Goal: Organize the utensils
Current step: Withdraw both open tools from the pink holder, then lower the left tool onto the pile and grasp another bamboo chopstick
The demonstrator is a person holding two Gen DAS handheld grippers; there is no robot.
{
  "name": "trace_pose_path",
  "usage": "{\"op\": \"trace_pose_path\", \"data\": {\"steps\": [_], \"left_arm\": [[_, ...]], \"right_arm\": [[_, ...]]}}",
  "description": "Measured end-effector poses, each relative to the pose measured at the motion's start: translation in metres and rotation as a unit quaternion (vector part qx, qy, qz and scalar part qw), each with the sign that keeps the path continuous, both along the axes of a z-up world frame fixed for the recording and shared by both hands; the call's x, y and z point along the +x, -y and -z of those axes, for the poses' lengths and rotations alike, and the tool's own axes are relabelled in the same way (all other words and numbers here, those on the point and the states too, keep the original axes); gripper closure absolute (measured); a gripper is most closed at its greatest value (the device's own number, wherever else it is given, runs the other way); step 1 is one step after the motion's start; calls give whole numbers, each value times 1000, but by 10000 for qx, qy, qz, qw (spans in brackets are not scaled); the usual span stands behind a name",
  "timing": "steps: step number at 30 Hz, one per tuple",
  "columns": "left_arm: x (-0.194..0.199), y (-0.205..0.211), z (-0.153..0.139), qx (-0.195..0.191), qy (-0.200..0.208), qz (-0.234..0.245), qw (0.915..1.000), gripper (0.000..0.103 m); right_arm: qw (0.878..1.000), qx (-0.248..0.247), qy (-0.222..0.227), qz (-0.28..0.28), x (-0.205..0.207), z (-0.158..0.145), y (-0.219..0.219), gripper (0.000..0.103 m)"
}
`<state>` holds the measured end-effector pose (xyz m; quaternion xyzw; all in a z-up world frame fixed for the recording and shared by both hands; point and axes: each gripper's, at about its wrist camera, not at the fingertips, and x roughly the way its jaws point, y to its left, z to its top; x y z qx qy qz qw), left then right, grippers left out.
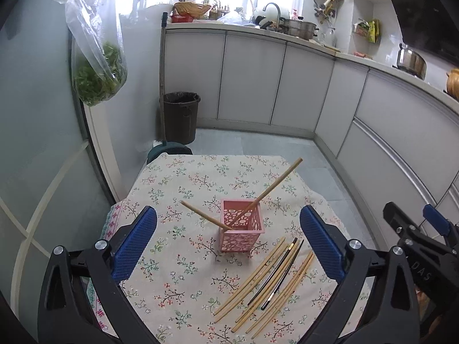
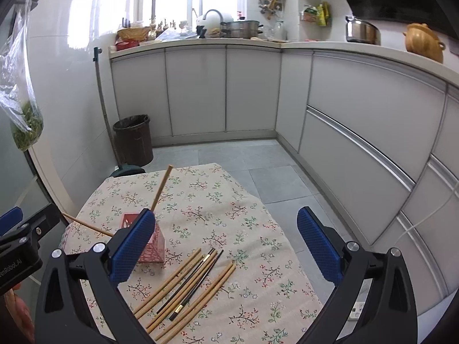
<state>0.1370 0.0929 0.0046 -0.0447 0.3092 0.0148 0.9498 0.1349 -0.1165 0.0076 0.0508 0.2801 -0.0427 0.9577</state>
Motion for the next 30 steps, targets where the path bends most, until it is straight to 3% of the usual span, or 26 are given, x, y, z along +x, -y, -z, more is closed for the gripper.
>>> {"op": "trace_pose_path", "data": {"steps": [6,11,13,16,18,21,30], "left_arm": [[4,17,24,320,-426,266,9982,7],[9,39,55,655,-1004,686,9904,7],[13,49,73,690,-1397,997,9827,7],[21,68,106,706,-2131,1496,9629,7],[25,77,121,669,-2425,1687,9530,7],[35,92,139,587,-2743,1851,9418,7],[94,151,170,397,-3479,2531,9019,8]], "right_arm": [[9985,441,-102,310,-21,15,24,6],[9943,746,-433,627,-36,40,50,6],[9920,780,-622,775,-39,52,63,6],[9867,897,-897,1013,-43,68,84,6],[9795,1227,-1047,1207,-44,76,101,6],[9656,1857,-1258,1313,-44,86,124,6],[9415,2582,-1565,1496,-43,105,157,6]]}}
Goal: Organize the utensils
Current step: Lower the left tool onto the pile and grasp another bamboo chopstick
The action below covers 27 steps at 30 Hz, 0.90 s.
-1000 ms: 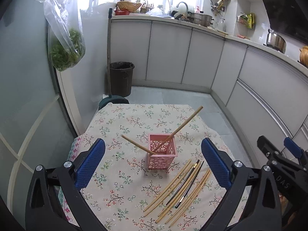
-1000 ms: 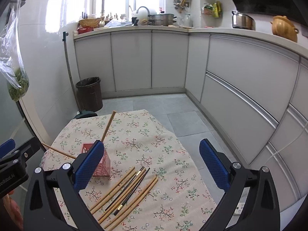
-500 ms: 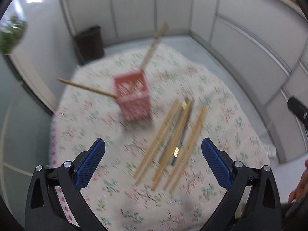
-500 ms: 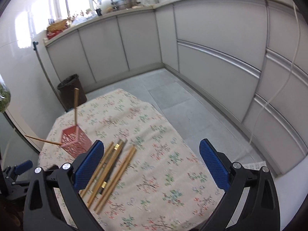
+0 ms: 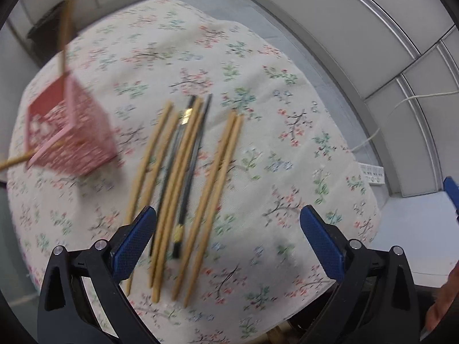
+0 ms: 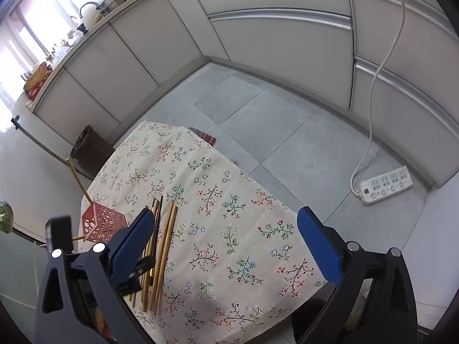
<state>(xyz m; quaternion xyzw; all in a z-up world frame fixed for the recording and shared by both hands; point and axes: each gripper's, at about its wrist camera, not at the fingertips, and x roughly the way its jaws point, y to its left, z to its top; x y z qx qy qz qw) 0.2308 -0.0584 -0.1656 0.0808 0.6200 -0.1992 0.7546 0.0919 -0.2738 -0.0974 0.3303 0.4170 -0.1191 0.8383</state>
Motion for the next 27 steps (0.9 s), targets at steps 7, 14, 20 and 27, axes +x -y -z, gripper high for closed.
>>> {"op": "trace_pose_path", "data": {"steps": [7,14,20,27], "left_arm": [[42,43,24,159,-448,298,9984,51],[71,48,43,669,-334,118,9971,80],[75,51,55,981,-253,185,9947,87],[78,56,68,999,-277,344,9940,90]], "right_arm": [[9990,323,110,285,-7,-2,24,6],[9984,502,-53,251,-3,9,35,6],[9986,486,-94,209,-1,11,39,6],[9991,325,-201,182,3,13,36,6]]}}
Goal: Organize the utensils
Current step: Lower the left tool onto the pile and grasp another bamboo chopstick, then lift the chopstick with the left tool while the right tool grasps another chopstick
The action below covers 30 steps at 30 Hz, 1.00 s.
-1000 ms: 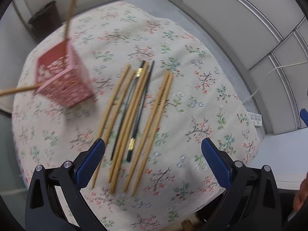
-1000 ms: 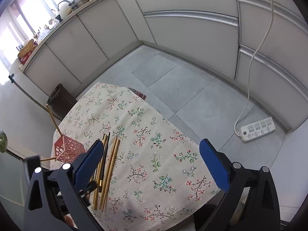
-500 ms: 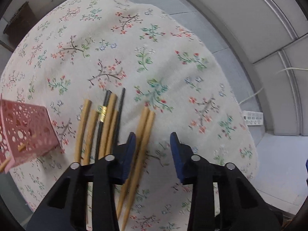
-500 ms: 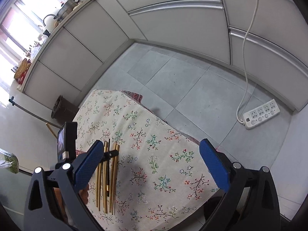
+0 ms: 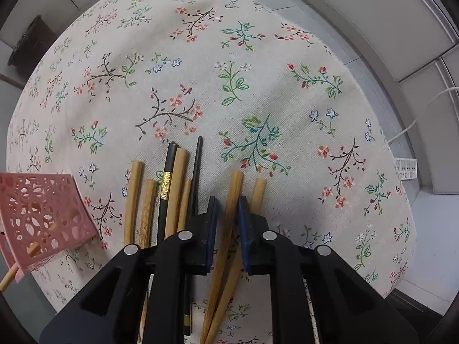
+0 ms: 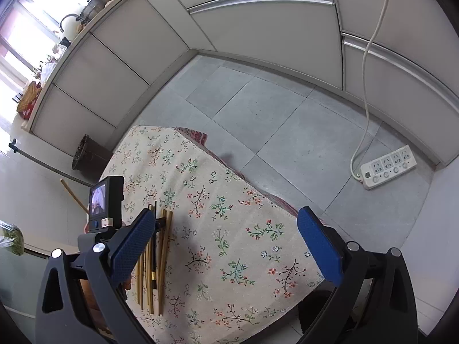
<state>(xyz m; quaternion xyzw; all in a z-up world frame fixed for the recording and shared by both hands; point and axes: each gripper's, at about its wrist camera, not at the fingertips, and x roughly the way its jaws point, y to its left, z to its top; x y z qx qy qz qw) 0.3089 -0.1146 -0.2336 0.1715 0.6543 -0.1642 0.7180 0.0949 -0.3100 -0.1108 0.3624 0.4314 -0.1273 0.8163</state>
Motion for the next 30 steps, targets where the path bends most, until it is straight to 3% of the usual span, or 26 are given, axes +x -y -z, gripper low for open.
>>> {"op": "trace_pose_path", "data": {"steps": [7,10,14,18,23,26,30], "left_arm": [[-26,-13,-4,-265,351,-115,9990,96],[-45,-30,-19,-497,641,-233,9964,96],[-80,-62,-63,-795,1150,-257,9899,96],[-120,-93,-110,-1039,1663,-286,9802,96],[-147,-125,-156,-1241,2130,-507,9678,96],[-162,-135,-170,-1279,2294,-589,9631,96],[-174,-147,-184,-1317,2508,-644,9569,96]], "right_arm": [[9991,-263,-332,-89,11,11,-8,6],[9976,-415,-515,-192,20,18,-17,6],[9903,-906,-815,-660,48,30,-48,6],[9834,-926,-1066,-1139,82,48,-83,6],[9669,-1374,-1299,-1715,132,63,-136,7],[9614,-1214,-1610,-1872,150,82,-153,24],[9552,-624,-2084,-2006,166,114,-173,45]]}}
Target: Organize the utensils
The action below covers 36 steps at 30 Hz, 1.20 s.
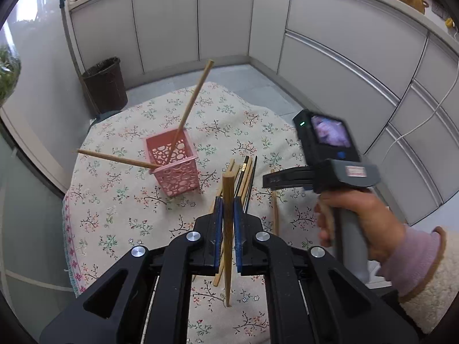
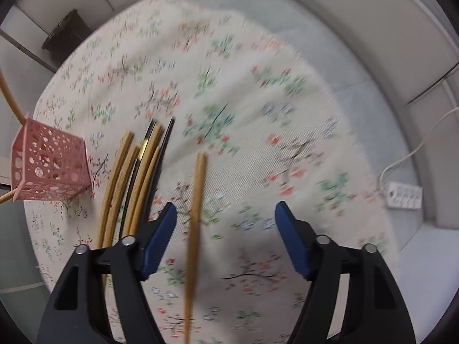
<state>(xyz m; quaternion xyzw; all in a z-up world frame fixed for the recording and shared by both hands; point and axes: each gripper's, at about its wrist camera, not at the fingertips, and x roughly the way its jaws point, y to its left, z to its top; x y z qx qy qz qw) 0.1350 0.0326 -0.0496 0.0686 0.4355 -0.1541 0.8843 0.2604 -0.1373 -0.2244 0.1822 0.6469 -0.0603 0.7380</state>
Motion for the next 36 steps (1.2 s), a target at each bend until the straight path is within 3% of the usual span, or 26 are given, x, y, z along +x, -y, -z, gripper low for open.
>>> {"op": "trace_pose_path", "data": {"steps": [2,3,4,7,11,21,36], "left_arm": [[-4,-6,-6,-5,125,-74,9999,96],[-5,-8,-8,-33,149,-85,9998,96],[-5,-10,-10,-84,159,-95,9998,96],[-3,-14,-11,-110,217,-152,9996,96],[-4,-19,-15,-161,275,-201,9993,96],[-14,-30,-21,-237,332,-372,9985,96],[-26,-47,-40,-133,423,-585,9973,96]], "right_arm": [[9995,209,-232,101,2,12,-3,61],[9996,140,-99,207,3,9,-4,70],[9996,179,-114,189,4,10,-5,93],[9989,333,-80,328,2,9,-1,95],[9983,267,412,300,-12,-13,5,95],[9847,358,1673,-341,-76,-119,4,95],[9663,516,2345,-923,-126,-205,-5,95]]}}
